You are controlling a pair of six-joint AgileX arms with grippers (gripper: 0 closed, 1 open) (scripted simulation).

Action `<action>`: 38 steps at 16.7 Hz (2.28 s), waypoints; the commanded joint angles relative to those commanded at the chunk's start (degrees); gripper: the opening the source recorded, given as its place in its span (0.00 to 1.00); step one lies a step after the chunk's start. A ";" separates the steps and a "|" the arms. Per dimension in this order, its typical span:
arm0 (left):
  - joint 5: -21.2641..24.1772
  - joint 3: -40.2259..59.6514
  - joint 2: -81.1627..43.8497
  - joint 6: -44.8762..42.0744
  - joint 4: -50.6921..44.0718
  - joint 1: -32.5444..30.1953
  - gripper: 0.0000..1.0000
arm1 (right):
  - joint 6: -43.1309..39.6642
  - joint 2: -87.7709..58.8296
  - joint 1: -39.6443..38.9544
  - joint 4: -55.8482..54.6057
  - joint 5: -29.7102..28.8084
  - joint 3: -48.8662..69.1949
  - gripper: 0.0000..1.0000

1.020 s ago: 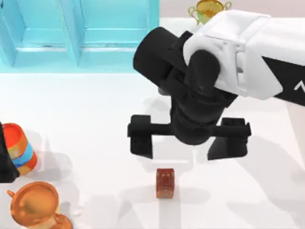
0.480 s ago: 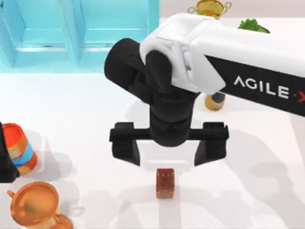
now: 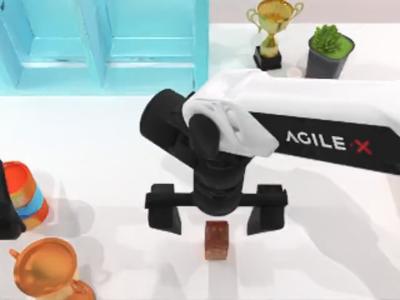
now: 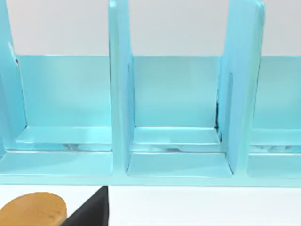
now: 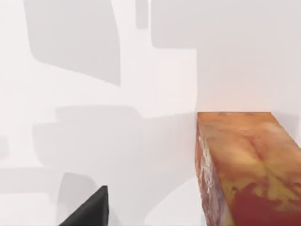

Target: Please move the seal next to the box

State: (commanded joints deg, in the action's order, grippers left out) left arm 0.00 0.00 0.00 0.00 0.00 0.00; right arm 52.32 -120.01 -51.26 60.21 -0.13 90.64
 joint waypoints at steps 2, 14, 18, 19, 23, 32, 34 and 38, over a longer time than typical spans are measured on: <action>0.00 0.00 0.00 0.00 0.00 0.00 1.00 | 0.09 -1.32 -0.10 -4.96 -0.01 -3.51 1.00; 0.00 0.00 0.00 0.00 0.00 0.00 1.00 | 0.18 -2.24 -0.18 -7.89 -0.02 -6.06 0.55; 0.00 0.00 0.00 0.00 0.00 0.00 1.00 | 0.18 -2.24 -0.18 -7.89 -0.02 -6.06 0.25; 0.00 0.00 0.00 0.00 0.00 0.00 1.00 | 0.18 -2.24 -0.18 -7.89 -0.02 -6.06 0.17; 0.00 0.00 0.00 0.00 0.00 0.00 1.00 | 0.18 -2.24 -0.18 -7.89 -0.02 -6.06 0.00; 0.00 0.00 0.00 0.00 0.00 0.00 1.00 | 0.20 -1.86 -0.15 -6.88 -0.04 -5.27 0.00; 0.00 0.00 0.00 0.00 0.00 0.00 1.00 | 0.27 -0.80 -0.05 -3.91 -0.01 -3.34 0.00; 0.00 0.00 0.00 0.00 0.00 0.00 1.00 | 0.13 1.34 0.01 1.91 -0.01 0.21 0.00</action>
State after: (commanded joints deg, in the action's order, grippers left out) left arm 0.00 0.00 0.00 0.00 0.00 0.00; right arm 52.45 -118.67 -51.24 62.12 -0.14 90.85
